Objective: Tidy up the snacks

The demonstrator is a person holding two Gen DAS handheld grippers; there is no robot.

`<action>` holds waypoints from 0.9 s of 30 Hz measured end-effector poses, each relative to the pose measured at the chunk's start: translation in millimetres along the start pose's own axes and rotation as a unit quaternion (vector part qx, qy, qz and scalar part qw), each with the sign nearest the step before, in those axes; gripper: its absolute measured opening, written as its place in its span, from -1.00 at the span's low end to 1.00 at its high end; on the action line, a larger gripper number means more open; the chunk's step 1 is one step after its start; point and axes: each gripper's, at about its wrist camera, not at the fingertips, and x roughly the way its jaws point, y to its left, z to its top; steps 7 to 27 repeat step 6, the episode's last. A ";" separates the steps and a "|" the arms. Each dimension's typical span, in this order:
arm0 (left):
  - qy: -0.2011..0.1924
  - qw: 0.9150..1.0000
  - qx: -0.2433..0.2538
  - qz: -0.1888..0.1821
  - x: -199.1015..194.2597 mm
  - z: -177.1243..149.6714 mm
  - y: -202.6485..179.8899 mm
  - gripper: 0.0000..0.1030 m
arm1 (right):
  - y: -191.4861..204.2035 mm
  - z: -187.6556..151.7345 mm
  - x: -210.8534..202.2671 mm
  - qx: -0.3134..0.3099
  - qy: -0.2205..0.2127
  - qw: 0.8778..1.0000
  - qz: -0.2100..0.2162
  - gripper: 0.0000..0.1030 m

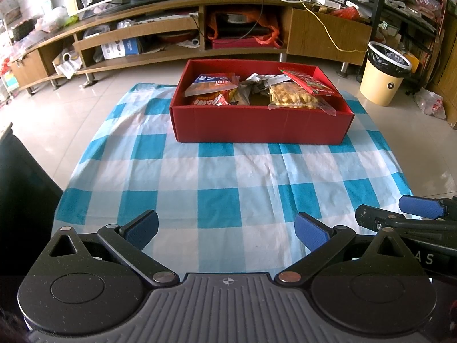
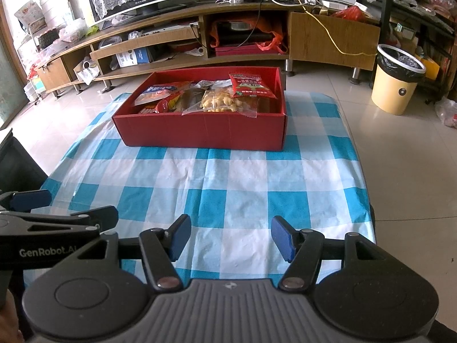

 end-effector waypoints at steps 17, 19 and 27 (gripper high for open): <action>-0.003 1.000 0.001 -0.002 -0.8 0.9 -0.4 0.99 | 0.2 0.4 -0.4 -0.001 -0.001 1.000 0.002 0.13; -0.003 1.000 0.001 -0.002 -0.8 0.9 -0.4 0.99 | 0.2 0.4 -0.4 -0.001 -0.001 1.000 0.002 0.13; -0.003 1.000 0.001 -0.002 -0.8 0.9 -0.4 0.99 | 0.2 0.4 -0.4 -0.001 -0.001 1.000 0.002 0.13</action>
